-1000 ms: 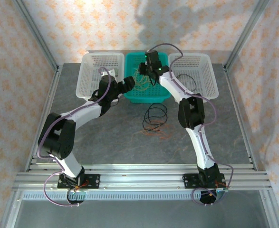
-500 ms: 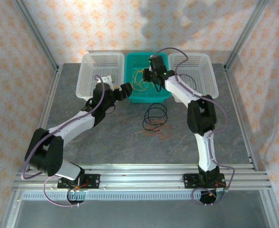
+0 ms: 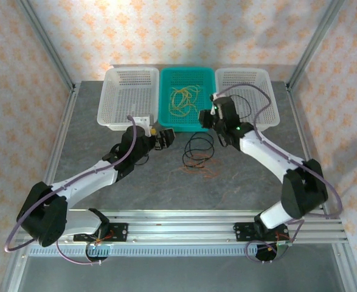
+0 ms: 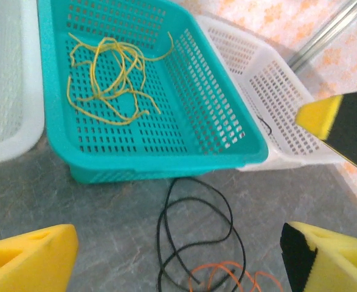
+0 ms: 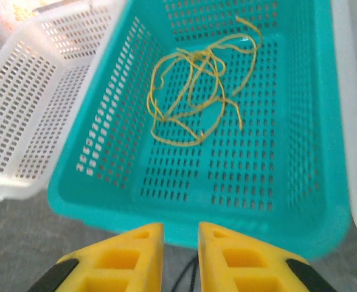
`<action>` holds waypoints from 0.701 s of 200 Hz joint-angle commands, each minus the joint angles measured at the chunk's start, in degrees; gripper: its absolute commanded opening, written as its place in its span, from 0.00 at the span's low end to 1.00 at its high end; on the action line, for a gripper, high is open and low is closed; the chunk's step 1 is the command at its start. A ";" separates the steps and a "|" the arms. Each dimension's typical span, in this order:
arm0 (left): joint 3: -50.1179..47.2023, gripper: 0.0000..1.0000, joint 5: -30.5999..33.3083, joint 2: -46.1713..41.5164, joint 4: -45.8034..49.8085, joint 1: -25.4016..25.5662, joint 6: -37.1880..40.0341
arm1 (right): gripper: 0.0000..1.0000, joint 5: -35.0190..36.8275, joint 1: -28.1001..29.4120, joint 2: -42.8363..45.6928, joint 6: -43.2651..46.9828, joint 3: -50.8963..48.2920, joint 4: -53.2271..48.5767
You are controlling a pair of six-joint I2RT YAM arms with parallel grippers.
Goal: Untangle the cables
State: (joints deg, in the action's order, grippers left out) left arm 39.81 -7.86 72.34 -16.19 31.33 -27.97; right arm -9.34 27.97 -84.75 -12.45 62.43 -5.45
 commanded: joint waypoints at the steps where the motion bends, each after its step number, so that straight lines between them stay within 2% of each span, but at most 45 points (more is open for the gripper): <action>1: -1.96 0.87 0.85 0.05 1.86 2.10 1.01 | 0.22 1.27 0.35 5.08 -2.50 -5.72 -0.08; 25: -2.64 0.87 0.92 1.99 1.31 4.53 -0.69 | 0.19 0.54 0.33 9.24 -3.81 -11.67 -2.83; 54: -2.88 0.84 0.66 5.50 -0.47 6.27 -1.89 | 0.14 1.28 0.33 9.97 -4.96 -16.50 -4.87; 78: -1.43 0.83 1.28 8.82 -1.17 8.30 -2.22 | 0.14 1.62 -0.10 7.95 -8.91 -18.25 -5.46; 108: -0.11 0.83 1.69 12.88 -3.93 10.47 -3.12 | 0.19 1.75 -0.10 4.97 -15.94 -20.38 -1.34; 140: 1.38 0.83 1.88 16.14 -6.66 12.40 -4.25 | 0.19 2.92 -0.10 0.70 -21.35 -20.43 2.16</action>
State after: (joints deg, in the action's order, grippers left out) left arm 38.81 -7.16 86.91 -18.17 42.48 -30.63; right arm -8.91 27.97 -81.60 -27.40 42.41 -7.35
